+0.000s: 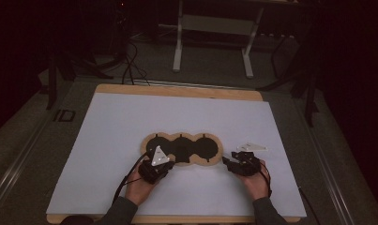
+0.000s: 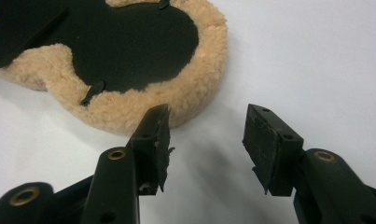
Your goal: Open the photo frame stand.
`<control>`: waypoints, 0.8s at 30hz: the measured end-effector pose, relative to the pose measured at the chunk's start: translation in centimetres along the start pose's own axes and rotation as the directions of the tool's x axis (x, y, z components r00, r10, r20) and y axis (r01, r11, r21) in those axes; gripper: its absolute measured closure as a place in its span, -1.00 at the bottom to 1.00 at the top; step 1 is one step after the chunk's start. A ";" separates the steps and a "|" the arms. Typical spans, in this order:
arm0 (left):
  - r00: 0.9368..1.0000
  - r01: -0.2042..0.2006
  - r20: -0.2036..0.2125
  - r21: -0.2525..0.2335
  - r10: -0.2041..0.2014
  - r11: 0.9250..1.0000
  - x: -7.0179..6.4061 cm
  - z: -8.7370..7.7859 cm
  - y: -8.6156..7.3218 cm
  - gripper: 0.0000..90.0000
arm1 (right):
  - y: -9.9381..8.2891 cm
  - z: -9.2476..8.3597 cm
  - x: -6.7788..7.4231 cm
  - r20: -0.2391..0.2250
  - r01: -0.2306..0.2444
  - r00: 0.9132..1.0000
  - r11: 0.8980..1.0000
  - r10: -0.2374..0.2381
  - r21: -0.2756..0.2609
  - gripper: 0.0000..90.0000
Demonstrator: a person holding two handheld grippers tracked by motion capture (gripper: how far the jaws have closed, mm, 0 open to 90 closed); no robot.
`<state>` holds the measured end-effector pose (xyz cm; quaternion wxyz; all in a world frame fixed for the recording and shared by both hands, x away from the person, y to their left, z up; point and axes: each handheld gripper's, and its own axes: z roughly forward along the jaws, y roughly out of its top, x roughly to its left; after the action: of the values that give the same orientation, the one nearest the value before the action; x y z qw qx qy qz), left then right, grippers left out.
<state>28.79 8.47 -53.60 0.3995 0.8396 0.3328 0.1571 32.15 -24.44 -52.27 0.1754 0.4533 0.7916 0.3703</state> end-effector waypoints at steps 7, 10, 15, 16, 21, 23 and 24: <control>1.000 0.005 0.007 -0.007 -0.005 1.000 -0.2 0.4 0.0 1.00 | 0.0 0.0 0.0 0.002 0.001 1.000 1.000 -0.001 0.000 0.11; 1.000 0.014 0.009 -0.008 -0.014 1.000 -0.2 0.5 0.1 1.00 | 0.0 0.0 0.0 0.004 0.003 1.000 1.000 -0.003 0.003 0.11; 1.000 0.027 0.013 -0.027 -0.027 0.999 -0.2 0.4 0.2 1.00 | 0.0 0.1 0.0 0.004 0.004 1.000 1.000 -0.004 0.003 0.11; 1.000 0.028 0.012 -0.030 -0.028 0.999 -0.2 0.4 0.3 1.00 | 0.0 0.0 0.0 0.004 0.003 1.000 1.000 -0.003 0.004 0.11; 0.999 0.032 0.004 -0.041 -0.032 0.999 -0.2 0.4 0.6 1.00 | -0.1 0.1 0.0 0.005 0.003 1.000 1.000 -0.003 0.005 0.11; 0.999 0.034 0.002 -0.046 -0.034 0.998 -0.2 0.4 0.7 1.00 | -0.1 0.1 0.1 0.005 0.001 1.000 1.000 -0.001 0.007 0.11; 0.999 0.033 0.001 -0.048 -0.033 0.998 -0.1 0.3 0.8 1.00 | -0.1 0.1 0.0 0.004 0.000 1.000 1.000 0.000 0.005 0.11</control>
<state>29.20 7.81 -53.18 0.4220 0.8243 0.3425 0.1583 32.09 -24.40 -52.39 0.1757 0.4544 0.7923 0.3673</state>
